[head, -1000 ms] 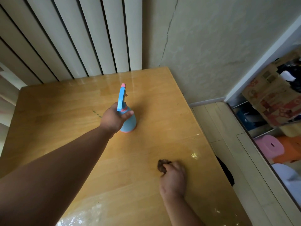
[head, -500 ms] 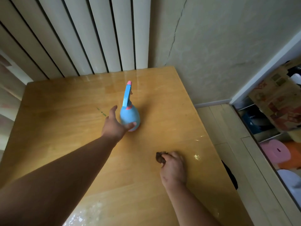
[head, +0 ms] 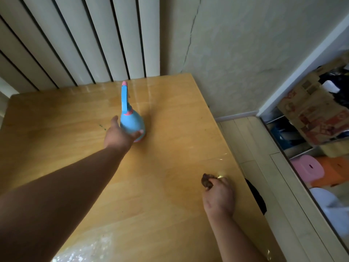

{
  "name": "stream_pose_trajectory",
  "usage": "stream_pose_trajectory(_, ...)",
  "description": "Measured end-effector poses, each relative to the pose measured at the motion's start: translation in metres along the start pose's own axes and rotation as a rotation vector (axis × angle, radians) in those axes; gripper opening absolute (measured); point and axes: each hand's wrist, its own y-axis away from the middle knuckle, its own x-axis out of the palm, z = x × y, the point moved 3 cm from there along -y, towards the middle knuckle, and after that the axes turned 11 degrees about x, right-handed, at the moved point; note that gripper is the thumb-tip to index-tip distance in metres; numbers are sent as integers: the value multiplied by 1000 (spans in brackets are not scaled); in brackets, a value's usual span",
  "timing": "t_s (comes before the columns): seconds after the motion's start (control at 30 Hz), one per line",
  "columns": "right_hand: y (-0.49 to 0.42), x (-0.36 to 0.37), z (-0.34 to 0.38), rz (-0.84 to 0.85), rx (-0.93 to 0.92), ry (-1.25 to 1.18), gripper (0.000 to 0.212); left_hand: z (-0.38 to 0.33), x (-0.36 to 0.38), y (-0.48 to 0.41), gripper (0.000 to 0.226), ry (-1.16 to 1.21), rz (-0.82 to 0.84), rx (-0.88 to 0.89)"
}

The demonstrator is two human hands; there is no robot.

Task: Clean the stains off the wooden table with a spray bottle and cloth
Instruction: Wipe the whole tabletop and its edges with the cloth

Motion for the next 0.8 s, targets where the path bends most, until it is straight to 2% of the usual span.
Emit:
stream_pose_trajectory(0.07,6,0,4,40,10,8,32,7,4,27,75,-50,-98,-55)
stream_pose_trajectory(0.1,12,0,8,50,-8,7,31,9,10,43,62,-40,-88,-35)
stream_pose_trajectory(0.17,29,6,19,38,-132,1,23,13,26,72,40,-67,52,87)
stream_pose_trajectory(0.23,51,20,31,53,-310,-4,20,19,35,90,33,-141,154,214)
stream_pose_trajectory(0.3,68,31,46,110,-482,-34,24,24,37,93,39,-267,207,341)
stream_pose_trajectory(0.37,70,37,59,120,-598,-38,27,29,36,93,53,-491,307,447)
stream_pose_trajectory(0.43,62,42,66,119,-641,-19,38,41,32,91,66,-708,449,448)
stream_pose_trajectory(0.5,49,45,68,123,-665,7,45,52,27,87,75,-785,540,366)
stream_pose_trajectory(0.53,39,46,65,119,-650,12,45,55,24,87,78,-792,561,339)
stream_pose_trajectory(0.7,-5,34,23,36,-339,24,52,53,24,86,82,-805,592,321)
stream_pose_trajectory(0.8,8,30,7,-36,-279,-11,49,51,23,86,82,-801,596,323)
